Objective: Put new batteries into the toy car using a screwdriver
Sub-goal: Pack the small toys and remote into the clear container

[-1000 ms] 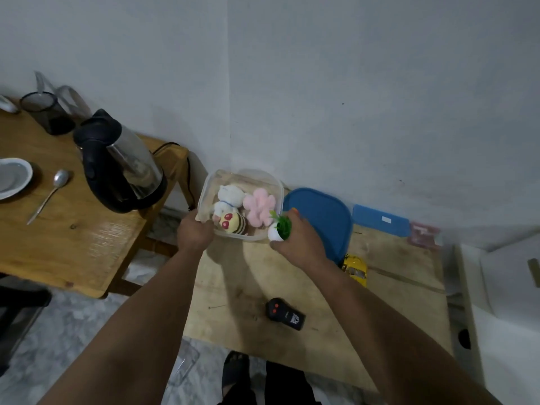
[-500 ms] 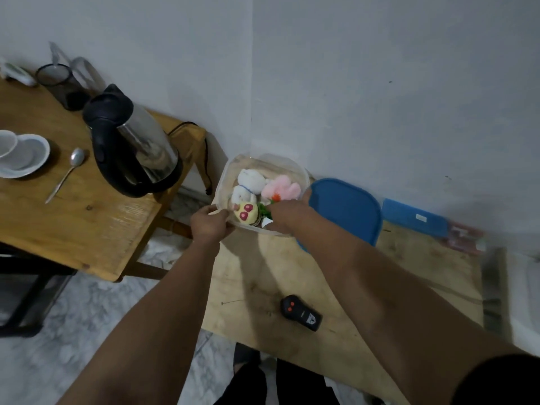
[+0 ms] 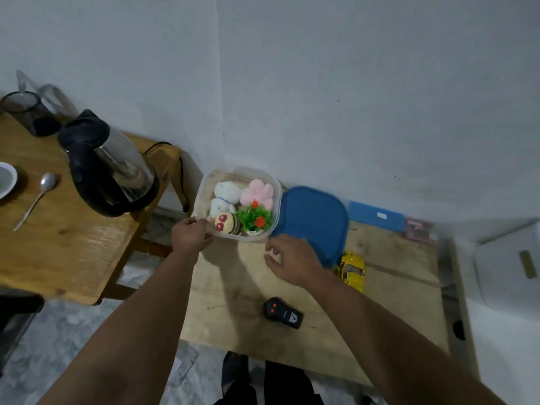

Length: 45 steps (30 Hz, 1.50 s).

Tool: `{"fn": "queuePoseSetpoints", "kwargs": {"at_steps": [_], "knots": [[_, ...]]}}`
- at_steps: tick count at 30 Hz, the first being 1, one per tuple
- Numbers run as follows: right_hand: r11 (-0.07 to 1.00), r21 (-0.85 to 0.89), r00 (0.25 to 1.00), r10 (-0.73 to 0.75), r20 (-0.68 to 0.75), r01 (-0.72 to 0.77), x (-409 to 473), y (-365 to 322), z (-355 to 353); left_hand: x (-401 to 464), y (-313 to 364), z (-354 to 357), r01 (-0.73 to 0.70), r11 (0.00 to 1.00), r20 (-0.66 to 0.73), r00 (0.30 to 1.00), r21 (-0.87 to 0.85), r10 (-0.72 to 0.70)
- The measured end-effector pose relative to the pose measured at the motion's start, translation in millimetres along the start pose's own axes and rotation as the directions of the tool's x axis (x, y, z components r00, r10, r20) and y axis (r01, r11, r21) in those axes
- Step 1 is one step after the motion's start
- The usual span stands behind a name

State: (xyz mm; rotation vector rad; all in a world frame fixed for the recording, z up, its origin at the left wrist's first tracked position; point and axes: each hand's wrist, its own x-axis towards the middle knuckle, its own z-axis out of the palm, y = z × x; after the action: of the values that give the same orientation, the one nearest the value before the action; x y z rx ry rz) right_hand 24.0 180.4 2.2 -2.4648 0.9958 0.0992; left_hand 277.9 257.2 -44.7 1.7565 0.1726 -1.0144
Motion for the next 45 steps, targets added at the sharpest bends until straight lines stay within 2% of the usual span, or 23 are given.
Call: {"fn": "queuePoseSetpoints", "kwargs": {"at_steps": [3,6,8,12,16,19,21,23,24,25,26,28,29,30,31,34,38,42,45], "knots": [[0.995,-0.058,0.945,0.095,0.313,-0.081,-39.5,3.9,25.5,-0.1,-2.7,-0.2,-0.016,1.000,0.005,1.000,0.008,0.016],[0.990,-0.107,0.901,0.124,0.415,-0.087,-63.4,8.7,56.5,-3.3,-7.5,-3.3,-0.026,0.999,0.008,1.000,0.029,0.026],[0.987,-0.150,0.899,0.115,0.422,-0.056,-70.8,11.2,70.2,-5.0,-10.5,-6.6,-0.029,0.999,0.026,0.999,0.028,0.029],[0.992,-0.086,0.921,0.122,0.370,-0.097,-72.5,11.2,73.3,-9.3,-10.8,-9.0,-0.016,1.000,0.084,0.996,0.012,0.015],[0.990,0.092,0.985,0.094,0.143,-0.108,-60.0,-3.5,36.5,-5.5,-10.1,-12.9,0.002,1.000,0.117,0.993,0.009,-0.003],[0.953,0.275,0.992,0.128,0.001,-0.123,-28.0,-15.3,0.4,-1.4,-9.1,-15.8,0.005,1.000,0.137,0.991,0.021,-0.007],[0.933,0.329,0.980,0.183,-0.076,-0.149,4.9,-17.5,-18.4,0.3,-5.7,-16.0,-0.009,0.996,0.155,0.988,0.085,-0.004],[0.938,0.296,0.968,0.221,-0.115,-0.179,39.3,-17.6,-38.8,-4.4,2.5,-15.6,-0.124,0.951,0.122,0.988,0.282,0.093],[0.945,0.266,0.968,0.225,-0.110,-0.189,54.8,-17.4,-48.7,-5.5,6.8,-15.5,-0.229,0.867,0.083,0.973,0.443,0.215],[0.957,0.219,0.972,0.217,-0.095,-0.192,69.4,-15.9,-57.1,-4.6,10.4,-15.6,-0.328,0.741,0.063,0.930,0.585,0.362],[0.972,0.145,0.977,0.198,-0.079,-0.186,82.5,-14.5,-64.8,-6.2,15.4,-15.0,-0.415,0.612,0.070,0.860,0.673,0.506],[0.987,-0.031,0.987,0.157,-0.040,-0.158,104.3,-11.7,-74.8,-13.0,33.0,-10.7,-0.563,0.406,0.139,0.689,0.719,0.711],[0.985,-0.098,0.990,0.139,-0.017,-0.140,113.7,-10.6,-77.2,-12.4,42.4,-7.1,-0.617,0.303,0.200,0.611,0.727,0.766],[0.982,-0.147,0.992,0.123,0.011,-0.120,122.2,-9.7,-78.4,-11.5,52.6,-2.6,-0.637,0.207,0.263,0.561,0.743,0.785],[0.979,-0.185,0.994,0.101,0.042,-0.092,129.7,-8.2,-78.9,-4.4,59.7,2.3,-0.640,0.133,0.323,0.544,0.757,0.774],[0.972,-0.233,0.993,0.063,0.101,-0.038,146.2,-1.1,-76.4,12.6,75.9,18.7,-0.584,-0.066,0.472,0.578,0.809,0.666],[0.982,-0.171,0.994,0.088,0.069,-0.075,159.5,9.7,-67.1,31.7,82.9,39.9,-0.516,-0.343,0.620,0.642,0.785,0.451],[0.991,-0.102,0.995,0.096,0.035,-0.092,165.9,14.7,-57.9,40.1,87.5,55.2,-0.402,-0.492,0.613,0.674,0.772,0.412],[0.994,-0.072,0.996,0.079,-0.048,-0.083,167.9,11.8,-53.0,43.9,88.6,61.6,-0.318,-0.587,0.608,0.687,0.745,0.399]]}}
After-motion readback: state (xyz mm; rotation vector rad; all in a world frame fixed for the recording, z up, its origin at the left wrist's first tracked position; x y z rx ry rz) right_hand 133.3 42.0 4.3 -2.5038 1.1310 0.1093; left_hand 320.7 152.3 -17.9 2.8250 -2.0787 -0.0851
